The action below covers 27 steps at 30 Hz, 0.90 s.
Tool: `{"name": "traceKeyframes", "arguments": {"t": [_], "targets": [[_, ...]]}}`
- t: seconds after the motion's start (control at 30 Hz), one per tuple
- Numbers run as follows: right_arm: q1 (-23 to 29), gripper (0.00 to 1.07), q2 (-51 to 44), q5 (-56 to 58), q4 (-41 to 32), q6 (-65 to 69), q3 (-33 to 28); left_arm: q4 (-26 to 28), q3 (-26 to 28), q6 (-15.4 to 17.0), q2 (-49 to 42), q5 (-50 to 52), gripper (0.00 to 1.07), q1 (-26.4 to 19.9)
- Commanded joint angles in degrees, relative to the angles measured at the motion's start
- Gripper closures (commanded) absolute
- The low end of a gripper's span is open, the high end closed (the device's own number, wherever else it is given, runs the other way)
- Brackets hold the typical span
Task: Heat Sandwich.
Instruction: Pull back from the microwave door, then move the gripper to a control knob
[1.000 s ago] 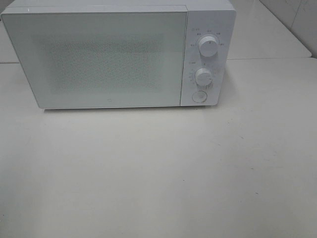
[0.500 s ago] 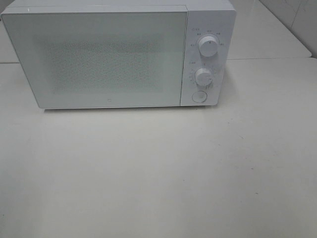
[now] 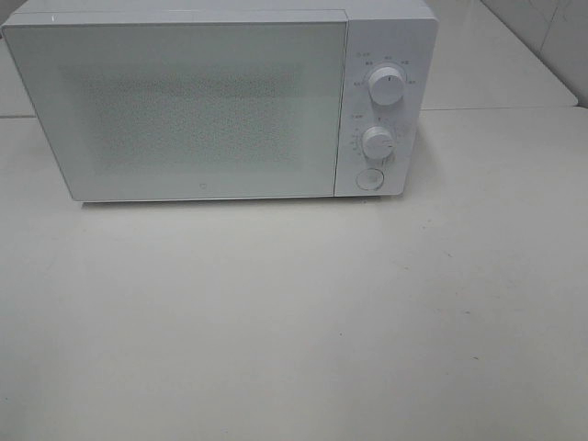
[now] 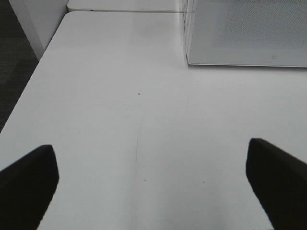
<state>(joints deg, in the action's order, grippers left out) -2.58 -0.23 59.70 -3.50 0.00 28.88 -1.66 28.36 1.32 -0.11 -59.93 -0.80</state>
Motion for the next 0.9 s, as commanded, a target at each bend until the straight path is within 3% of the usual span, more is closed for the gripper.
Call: {"name": "traceKeyframes", "arguments": {"t": [0.03, 0.9], "targets": [[-0.11, 0.31, -1.32, -0.29, -0.11, 0.0, -0.17, 0.46, -0.11, -0.06, -1.43, 0.52, 0.06, -0.23], [-0.11, 0.31, -1.32, -0.29, -0.11, 0.0, -0.17, 0.57, -0.11, -0.06, -1.38, 0.52, 0.06, -0.23]]}}
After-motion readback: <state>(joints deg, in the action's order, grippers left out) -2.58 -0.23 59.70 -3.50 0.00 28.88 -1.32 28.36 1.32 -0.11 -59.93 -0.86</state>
